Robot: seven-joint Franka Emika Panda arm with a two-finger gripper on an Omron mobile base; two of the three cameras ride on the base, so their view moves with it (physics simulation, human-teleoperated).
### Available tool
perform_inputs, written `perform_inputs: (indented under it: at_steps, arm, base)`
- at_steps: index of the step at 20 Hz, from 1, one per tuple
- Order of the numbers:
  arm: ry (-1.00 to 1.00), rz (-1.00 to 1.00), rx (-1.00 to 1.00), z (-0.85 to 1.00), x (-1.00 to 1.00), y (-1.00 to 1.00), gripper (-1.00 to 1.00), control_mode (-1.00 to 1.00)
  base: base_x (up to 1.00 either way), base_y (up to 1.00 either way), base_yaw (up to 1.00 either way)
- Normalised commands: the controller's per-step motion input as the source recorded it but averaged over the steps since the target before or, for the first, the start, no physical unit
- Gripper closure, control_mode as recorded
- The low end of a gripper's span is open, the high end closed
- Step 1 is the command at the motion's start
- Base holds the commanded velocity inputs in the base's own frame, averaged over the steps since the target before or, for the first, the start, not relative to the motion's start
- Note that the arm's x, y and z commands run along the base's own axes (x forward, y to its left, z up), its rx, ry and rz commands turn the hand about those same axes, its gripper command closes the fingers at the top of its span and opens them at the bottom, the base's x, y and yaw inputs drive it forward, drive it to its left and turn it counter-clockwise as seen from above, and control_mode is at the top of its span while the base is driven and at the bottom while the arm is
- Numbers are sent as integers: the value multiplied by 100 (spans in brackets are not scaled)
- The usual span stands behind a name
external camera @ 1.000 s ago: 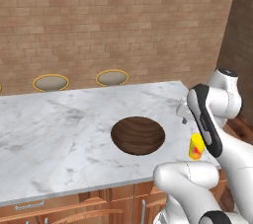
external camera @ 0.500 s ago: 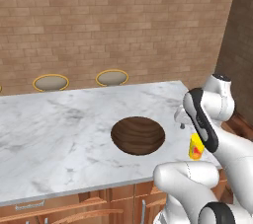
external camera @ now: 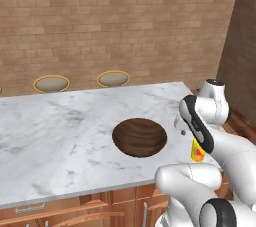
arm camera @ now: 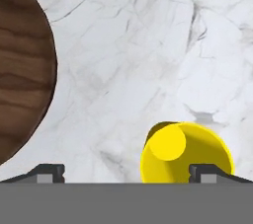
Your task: Pick the cup and bowl and place them in the sink. Then turn on the water.
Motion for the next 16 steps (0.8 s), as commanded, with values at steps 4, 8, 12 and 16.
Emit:
perform_inputs:
  at_steps: [4, 8, 12, 16]
  arm:
    - [3, 3, -1, -28, 3, -4, -100, -100]
    - [1, 1, 0, -27, 7, -2, -100, -100]
    - [0, 3, 0, -23, 11, -3, -100, -100]
    - [0, 2, 0, -20, 11, -4, -100, -100]
  base:
    - [0, 0, 0]
    - [0, 0, 0]
    - [0, 0, 0]
    - [0, 0, 0]
